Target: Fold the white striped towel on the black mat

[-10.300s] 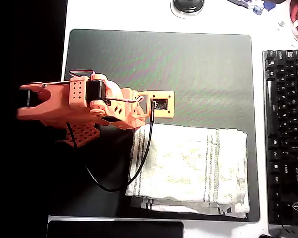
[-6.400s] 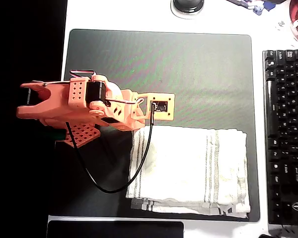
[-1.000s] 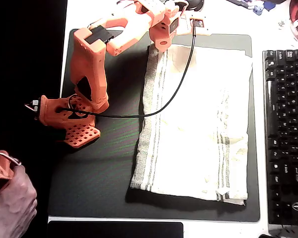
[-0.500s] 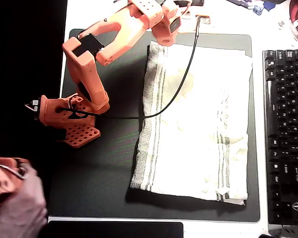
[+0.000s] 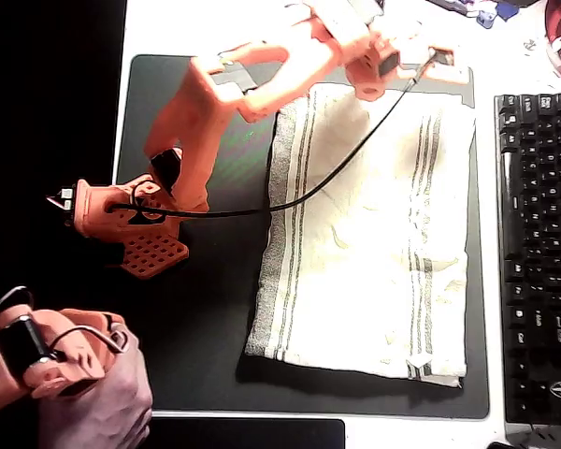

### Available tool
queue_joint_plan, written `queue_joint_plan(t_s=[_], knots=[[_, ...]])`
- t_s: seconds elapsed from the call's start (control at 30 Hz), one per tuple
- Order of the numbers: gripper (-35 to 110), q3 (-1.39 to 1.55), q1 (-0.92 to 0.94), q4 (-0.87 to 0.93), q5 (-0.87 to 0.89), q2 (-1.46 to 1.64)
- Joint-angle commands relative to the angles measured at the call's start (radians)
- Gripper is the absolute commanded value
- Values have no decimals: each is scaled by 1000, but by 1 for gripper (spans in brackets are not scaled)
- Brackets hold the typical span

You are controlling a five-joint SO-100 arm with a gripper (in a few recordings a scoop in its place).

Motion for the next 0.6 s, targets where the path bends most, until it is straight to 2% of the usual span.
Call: queue_joint_plan(t_s=[0.0, 0.3, 0.57], knots=[[16, -58, -3, 8, -32, -17], [16, -63, -12, -14, -31, -100], [4, -44, -48, -6, -40, -120]])
